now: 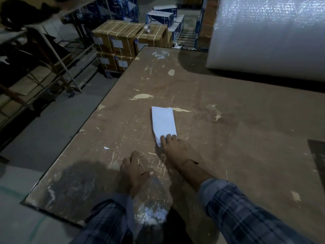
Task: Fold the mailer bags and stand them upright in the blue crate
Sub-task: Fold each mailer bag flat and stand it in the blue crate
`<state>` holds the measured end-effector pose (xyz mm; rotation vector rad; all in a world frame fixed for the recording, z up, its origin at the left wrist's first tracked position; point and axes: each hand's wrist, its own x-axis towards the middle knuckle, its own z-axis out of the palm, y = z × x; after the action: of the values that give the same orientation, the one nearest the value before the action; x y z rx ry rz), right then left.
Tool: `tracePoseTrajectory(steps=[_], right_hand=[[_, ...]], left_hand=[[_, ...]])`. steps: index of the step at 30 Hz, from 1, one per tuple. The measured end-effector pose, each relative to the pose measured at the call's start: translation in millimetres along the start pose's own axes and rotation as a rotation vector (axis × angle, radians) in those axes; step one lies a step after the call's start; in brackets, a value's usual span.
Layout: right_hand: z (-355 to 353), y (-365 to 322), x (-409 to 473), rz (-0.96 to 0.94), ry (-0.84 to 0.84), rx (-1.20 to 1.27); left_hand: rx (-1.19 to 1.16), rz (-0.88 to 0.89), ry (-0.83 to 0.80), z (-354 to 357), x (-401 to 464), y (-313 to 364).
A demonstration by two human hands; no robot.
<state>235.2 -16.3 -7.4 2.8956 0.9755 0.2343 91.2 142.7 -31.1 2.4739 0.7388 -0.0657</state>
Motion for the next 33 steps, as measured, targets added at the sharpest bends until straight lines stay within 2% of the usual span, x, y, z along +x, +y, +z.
tracePoseTrajectory(steps=[2,5,7,10,12,14,15,18,20,22,25,28,33], right_hand=[[-13.8,9.0,-2.8,0.115,0.158,0.248],[-33.4,28.1,-22.4,0.540,0.420,0.791],[-43.5,44.0,-47.4,0.663,0.451,1.068],[-43.1,69.5,-95.4,0.683,0.263,1.218],[-30.4,87.4,-128.3,0.752,0.105,1.183],[-20.8,96.0,-156.8,0.801,-0.021,1.037],[-18.5,96.2,-167.2,0.820,-0.024,0.890],[-9.5,85.5,-183.4,0.863,0.167,0.460],[-6.6,70.3,-182.0,0.749,0.233,0.390],[-2.1,54.5,-178.0,0.552,0.112,0.389],[10.3,35.6,-182.8,0.322,-0.004,0.231],[13.4,28.7,-185.0,0.340,0.023,0.188],[25.8,33.3,-176.2,0.313,-0.039,0.245]], left_hand=[[-0.002,0.014,-0.047,-7.8,2.6,3.9],[-0.055,-0.017,-0.102,-14.0,4.7,5.4],[-0.098,-0.025,-0.095,-11.5,1.0,10.9],[-0.115,-0.005,0.036,1.9,-15.0,30.5],[-0.074,0.122,0.166,9.1,-31.8,48.2],[0.079,0.281,0.224,20.5,-46.9,65.2],[0.137,0.325,0.209,26.1,-54.2,72.9],[0.262,0.482,0.108,50.8,-62.8,82.2],[0.333,0.600,0.058,64.6,-56.1,79.8],[0.400,0.690,0.026,75.4,-50.1,74.1],[0.404,0.744,0.002,81.2,-48.5,64.3],[0.409,0.748,0.017,82.7,-42.0,60.8],[0.466,0.716,-0.003,86.9,-38.3,66.6]])
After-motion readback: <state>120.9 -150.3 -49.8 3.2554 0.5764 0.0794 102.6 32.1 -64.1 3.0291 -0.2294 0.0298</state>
